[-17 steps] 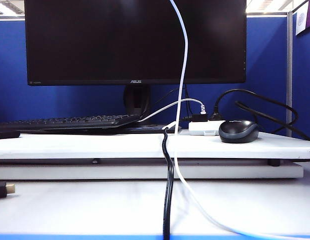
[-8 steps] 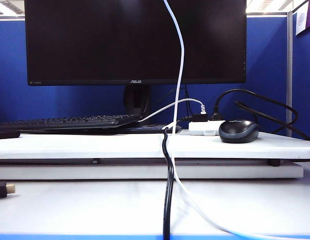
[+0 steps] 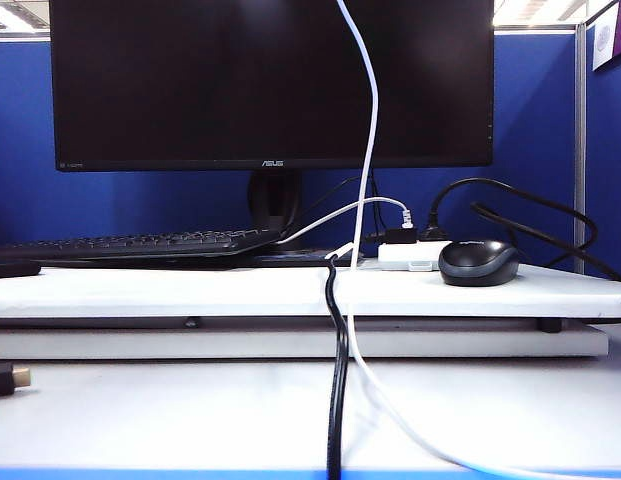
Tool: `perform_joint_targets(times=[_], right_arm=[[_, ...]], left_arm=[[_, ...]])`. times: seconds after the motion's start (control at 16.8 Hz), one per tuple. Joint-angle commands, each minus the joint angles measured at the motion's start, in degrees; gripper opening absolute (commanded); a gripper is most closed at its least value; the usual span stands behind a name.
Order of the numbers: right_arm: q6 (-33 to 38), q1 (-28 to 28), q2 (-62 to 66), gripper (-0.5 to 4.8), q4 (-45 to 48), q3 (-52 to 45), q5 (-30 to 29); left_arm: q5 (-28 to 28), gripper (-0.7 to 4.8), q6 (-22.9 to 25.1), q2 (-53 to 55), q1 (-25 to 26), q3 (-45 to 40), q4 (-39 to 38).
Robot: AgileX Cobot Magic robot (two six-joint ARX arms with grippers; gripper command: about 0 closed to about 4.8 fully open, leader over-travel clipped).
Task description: Pick up the Type-C charging cable and the charging base, insert one end of the Type-C charger into the corresponding slot on the base, and finally place the plugged-in charger back on the table.
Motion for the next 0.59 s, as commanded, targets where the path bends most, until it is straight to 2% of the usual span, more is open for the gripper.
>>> perform_joint_targets(times=[0.06, 0.24, 0.3, 0.36, 0.42, 0.48, 0.53, 0.59], right_arm=[[0.79, -0.22, -0.59, -0.05, 12.35, 1.38, 2.16], [2.25, -0.22, -0.55, -0.05, 12.20, 1.38, 1.99], [0.68, -0.22, -0.59, -0.05, 12.63, 1.38, 3.74], [0.74, -0.22, -0.59, -0.05, 12.59, 1.38, 3.69], [0.79, -0.22, -0.61, -0.05, 12.59, 1.38, 3.48], [0.79, -0.22, -0.74, -0.05, 12.57, 1.38, 3.43], [0.72, -0.31, -1.29, -0.05, 12.35, 1.38, 3.54], [0.72, -0.31, -1.40, -0.05, 12.35, 1.38, 3.96]], left_arm=[[9.68, -0.06, 3.04, 0.39, -0.83, -0.96, -8.70], [13.00, -0.06, 3.13, 0.39, -0.83, -0.96, -9.55], [11.52, -0.06, 3.21, 0.39, -0.83, -0.96, -9.73], [10.16, 0.28, 3.15, 0.39, -0.81, -0.96, -9.66], [10.14, 1.59, 3.10, 0.37, -0.81, -0.96, -9.62], [10.14, 2.50, 3.10, 0.37, -0.81, -0.96, -9.62], [9.35, 4.79, 3.13, 0.37, -0.81, -0.96, -9.49], [9.31, 4.79, 3.10, 0.31, -0.79, -0.96, -9.29]])
